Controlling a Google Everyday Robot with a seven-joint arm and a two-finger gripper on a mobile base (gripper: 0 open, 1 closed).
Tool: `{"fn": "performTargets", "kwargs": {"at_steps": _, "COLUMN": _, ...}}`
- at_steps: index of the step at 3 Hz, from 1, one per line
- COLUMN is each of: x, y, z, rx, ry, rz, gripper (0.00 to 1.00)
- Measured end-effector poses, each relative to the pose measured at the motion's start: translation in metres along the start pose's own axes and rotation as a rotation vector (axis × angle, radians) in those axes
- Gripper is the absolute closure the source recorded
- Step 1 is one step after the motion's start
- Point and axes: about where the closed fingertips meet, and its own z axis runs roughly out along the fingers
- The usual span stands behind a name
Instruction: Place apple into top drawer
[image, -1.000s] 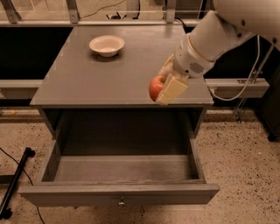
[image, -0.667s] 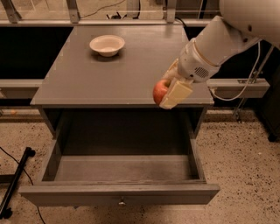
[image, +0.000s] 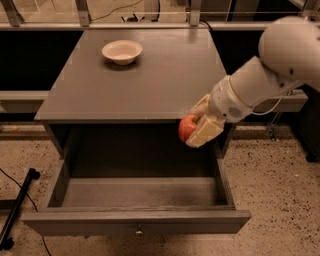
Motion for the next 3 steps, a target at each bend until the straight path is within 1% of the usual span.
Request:
{"fn": "performTargets", "kwargs": {"at_steps": 1, "x": 0.046, "y": 0.042, "z": 0.028, "rx": -0.013, "ry": -0.072, "rz": -0.002, "gripper": 1.0}}
{"fn": "performTargets", "kwargs": {"at_steps": 2, "x": 0.046, "y": 0.042, "z": 0.028, "rx": -0.013, "ry": -0.072, "rz": -0.002, "gripper": 1.0}}
{"fn": "performTargets", "kwargs": {"at_steps": 3, "x": 0.05, "y": 0.044, "z": 0.05, "rx": 0.009, "ry": -0.118, "rz": -0.033, "gripper": 1.0}}
